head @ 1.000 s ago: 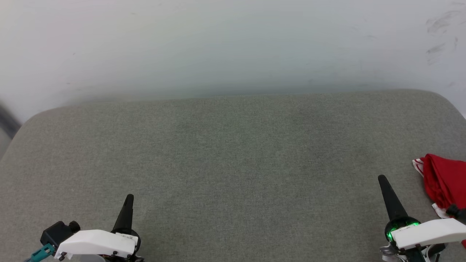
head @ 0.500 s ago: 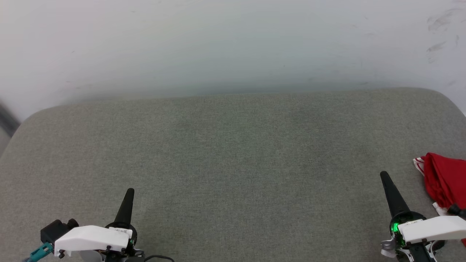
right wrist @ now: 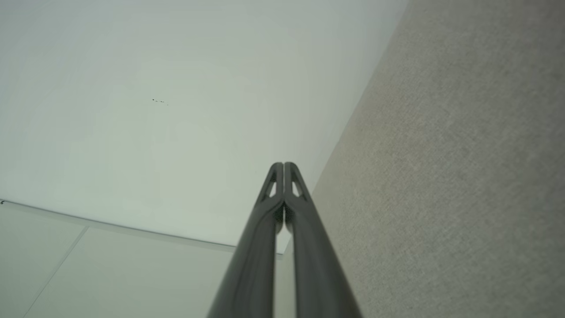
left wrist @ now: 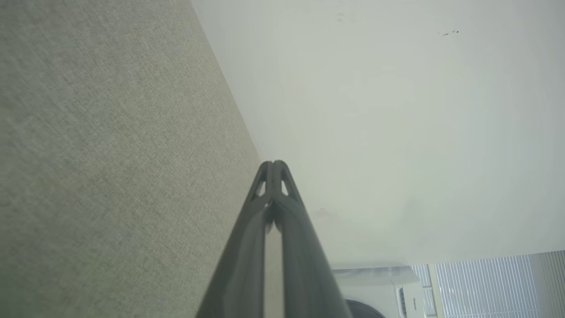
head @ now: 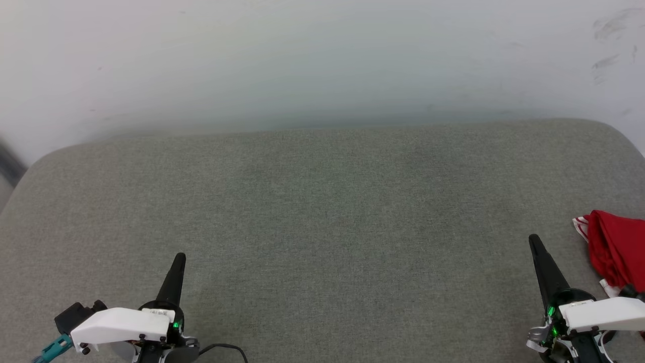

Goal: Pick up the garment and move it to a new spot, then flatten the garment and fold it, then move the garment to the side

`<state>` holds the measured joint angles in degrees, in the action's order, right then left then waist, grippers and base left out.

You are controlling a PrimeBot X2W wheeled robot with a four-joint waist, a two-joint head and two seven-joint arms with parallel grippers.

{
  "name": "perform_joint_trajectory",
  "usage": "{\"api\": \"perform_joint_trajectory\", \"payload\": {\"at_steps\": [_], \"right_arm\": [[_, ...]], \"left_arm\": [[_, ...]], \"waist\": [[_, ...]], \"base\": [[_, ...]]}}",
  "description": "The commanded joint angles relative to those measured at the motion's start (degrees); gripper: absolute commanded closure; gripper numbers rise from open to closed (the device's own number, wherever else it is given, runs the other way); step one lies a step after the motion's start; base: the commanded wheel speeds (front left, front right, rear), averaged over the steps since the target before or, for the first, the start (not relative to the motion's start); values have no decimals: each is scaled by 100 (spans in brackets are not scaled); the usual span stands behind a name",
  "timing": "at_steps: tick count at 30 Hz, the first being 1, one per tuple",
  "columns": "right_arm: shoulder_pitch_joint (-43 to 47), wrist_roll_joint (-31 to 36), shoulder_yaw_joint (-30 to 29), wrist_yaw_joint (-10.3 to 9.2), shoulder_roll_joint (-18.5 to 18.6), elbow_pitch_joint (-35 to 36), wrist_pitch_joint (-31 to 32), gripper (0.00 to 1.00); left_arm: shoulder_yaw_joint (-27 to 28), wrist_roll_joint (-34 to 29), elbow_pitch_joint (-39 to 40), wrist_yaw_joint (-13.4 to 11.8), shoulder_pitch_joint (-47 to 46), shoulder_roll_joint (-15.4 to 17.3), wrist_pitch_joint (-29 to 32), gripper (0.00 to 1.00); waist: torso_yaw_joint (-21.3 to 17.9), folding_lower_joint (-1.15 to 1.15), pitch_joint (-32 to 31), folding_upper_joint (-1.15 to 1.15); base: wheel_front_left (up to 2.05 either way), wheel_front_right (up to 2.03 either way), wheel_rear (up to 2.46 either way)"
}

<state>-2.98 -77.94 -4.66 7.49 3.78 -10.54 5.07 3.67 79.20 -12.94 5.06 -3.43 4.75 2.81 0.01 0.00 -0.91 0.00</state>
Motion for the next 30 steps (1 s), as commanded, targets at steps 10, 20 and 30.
{"api": "perform_joint_trajectory", "payload": {"at_steps": [10,20,30], "right_arm": [[-205,-537,-48,1,-24,-112,34,100],[-259,-960,-87,0,-38,-222,63,100],[-326,-1356,-121,0,-50,-327,89,100]], "left_arm": [[120,463,-26,113,-179,-72,138,100],[199,837,-68,173,-236,-123,256,100],[281,1186,-105,242,-294,-180,363,100]], "waist": [[0,0,32,0],[-1,0,63,0],[-1,0,94,0]], "base": [[0,0,0],[0,0,0],[0,0,0]]}}
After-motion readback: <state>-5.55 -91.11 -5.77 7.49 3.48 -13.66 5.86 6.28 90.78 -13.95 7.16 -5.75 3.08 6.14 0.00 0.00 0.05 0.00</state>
